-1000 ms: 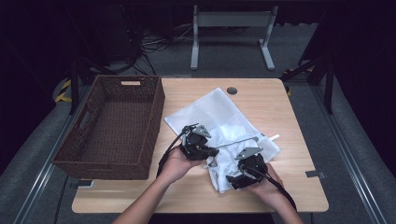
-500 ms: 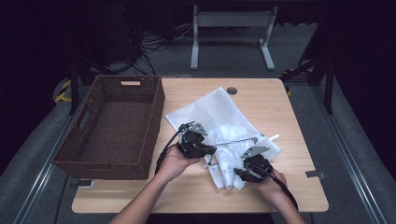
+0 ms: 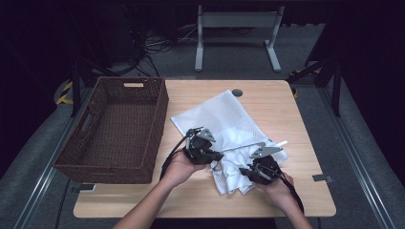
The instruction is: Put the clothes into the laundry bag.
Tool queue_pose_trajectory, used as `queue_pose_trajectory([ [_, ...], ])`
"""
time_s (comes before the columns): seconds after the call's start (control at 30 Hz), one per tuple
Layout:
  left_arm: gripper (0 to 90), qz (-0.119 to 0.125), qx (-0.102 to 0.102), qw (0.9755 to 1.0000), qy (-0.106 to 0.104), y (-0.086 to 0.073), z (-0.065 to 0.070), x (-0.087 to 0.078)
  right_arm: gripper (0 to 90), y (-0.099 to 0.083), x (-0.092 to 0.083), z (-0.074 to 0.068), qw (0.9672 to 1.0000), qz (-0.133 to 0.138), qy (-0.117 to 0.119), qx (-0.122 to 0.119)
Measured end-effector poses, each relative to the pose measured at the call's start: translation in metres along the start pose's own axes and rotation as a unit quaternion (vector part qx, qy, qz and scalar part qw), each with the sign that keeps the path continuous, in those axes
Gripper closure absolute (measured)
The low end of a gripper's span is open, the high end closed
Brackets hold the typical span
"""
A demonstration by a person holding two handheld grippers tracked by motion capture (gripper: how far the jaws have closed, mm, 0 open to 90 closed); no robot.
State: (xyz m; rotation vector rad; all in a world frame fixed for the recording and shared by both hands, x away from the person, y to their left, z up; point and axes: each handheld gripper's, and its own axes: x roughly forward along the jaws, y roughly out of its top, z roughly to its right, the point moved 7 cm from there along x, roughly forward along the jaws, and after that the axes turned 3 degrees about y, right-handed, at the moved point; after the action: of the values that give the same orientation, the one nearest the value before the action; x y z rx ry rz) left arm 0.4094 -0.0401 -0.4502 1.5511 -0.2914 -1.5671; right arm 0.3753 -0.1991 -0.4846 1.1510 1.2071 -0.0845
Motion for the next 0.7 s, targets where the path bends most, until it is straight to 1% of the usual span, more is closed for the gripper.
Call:
queue_pose_trajectory([
  [0.03,88.9,0.0,0.0,1.0,0.0,0.0,0.0,0.0,75.8,0.0,0.0,0.0,1.0,0.0,0.0,0.0],
  [0.13,88.9,-0.004,0.003,1.0,0.0,-0.001,0.002,0.001,76.0,0.009,-0.004,0.004,0.9999,0.015,-0.003,0.005],
  [0.17,88.9,-0.005,0.004,1.0,0.001,-0.001,0.002,0.001,76.0,0.012,-0.006,0.005,0.9997,0.022,-0.005,0.006],
  [0.2,89.0,-0.005,0.005,1.0,-0.001,-0.001,0.004,0.001,76.0,0.018,-0.008,0.008,0.9993,0.033,-0.007,0.012],
  [0.23,89.0,-0.005,0.005,1.0,-0.001,-0.001,0.004,0.001,76.0,0.018,-0.008,0.008,0.9993,0.033,-0.007,0.012],
  [0.27,89.0,-0.005,0.007,1.0,-0.004,-0.001,0.005,0.001,76.0,0.024,-0.008,0.012,0.9992,0.038,-0.011,0.011],
  [0.33,89.0,-0.006,0.007,0.9999,-0.004,-0.001,0.006,0.001,76.0,0.029,-0.007,0.016,0.9987,0.043,-0.018,0.019],
  [0.5,88.9,-0.011,0.007,0.9999,-0.007,-0.001,0.007,0.002,75.9,0.037,-0.002,0.029,0.9985,0.039,-0.033,0.022],
  [0.53,88.9,-0.011,0.007,0.9999,-0.007,-0.001,0.007,0.002,75.9,0.037,-0.002,0.029,0.9985,0.039,-0.033,0.022],
  [0.63,89.0,-0.019,0.011,0.9997,-0.011,-0.003,0.009,0.003,75.5,0.039,0.006,0.037,0.9981,0.032,-0.042,0.032],
  [0.7,88.9,-0.019,0.013,0.9997,-0.011,-0.003,0.01,0.004,75.3,0.041,0.012,0.04,0.9977,0.03,-0.047,0.039],
])
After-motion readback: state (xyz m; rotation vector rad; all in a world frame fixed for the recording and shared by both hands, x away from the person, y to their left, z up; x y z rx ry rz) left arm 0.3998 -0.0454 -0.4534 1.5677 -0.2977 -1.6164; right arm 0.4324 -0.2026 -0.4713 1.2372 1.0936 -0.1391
